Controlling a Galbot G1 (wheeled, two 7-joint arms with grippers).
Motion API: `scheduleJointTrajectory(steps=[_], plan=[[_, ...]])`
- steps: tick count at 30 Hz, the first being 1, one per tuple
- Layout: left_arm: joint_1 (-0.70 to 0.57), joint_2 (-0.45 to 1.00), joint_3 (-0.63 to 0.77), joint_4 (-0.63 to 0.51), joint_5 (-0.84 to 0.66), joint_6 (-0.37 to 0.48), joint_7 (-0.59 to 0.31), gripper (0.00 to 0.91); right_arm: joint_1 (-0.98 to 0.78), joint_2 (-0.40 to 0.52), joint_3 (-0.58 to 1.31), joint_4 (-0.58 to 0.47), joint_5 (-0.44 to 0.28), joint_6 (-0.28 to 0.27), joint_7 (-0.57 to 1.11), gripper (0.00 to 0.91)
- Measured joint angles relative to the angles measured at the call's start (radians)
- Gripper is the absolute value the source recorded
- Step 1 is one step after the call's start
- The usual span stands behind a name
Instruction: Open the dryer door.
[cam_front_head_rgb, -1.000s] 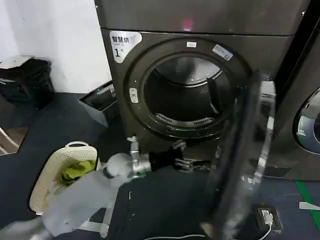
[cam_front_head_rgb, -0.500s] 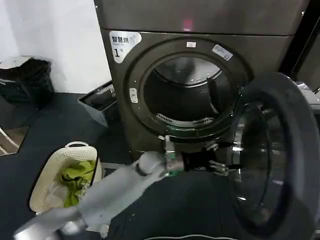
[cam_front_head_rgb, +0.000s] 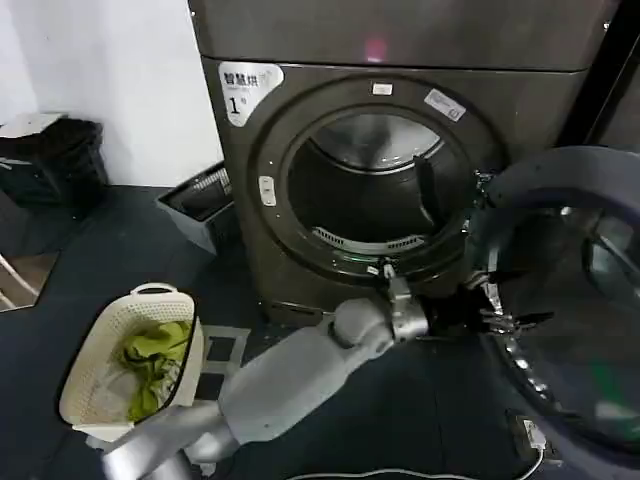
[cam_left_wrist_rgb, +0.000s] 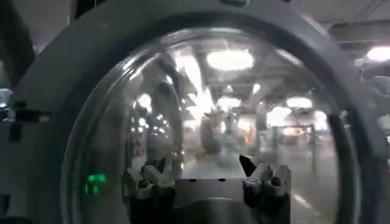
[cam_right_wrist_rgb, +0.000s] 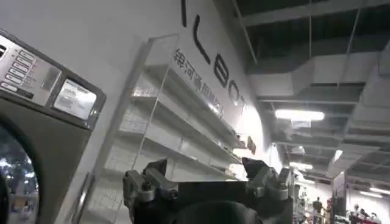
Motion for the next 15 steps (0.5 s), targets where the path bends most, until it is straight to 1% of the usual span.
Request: scheduleJointTrajectory(steps=[9, 15], plan=[[-0.014, -0.070, -0.015, 0.066, 0.062, -0.030, -0.075, 0.907, 0.012, 0.004, -0.017, 0.006, -0.001, -0.006, 0.002, 0.907], [-0.014, -0.081, -0.016, 0.074, 0.064, -0.041, -0.118, 0.907, 0.010, 0.004, -0.018, 0.005, -0.001, -0.001, 0.000, 0.907]])
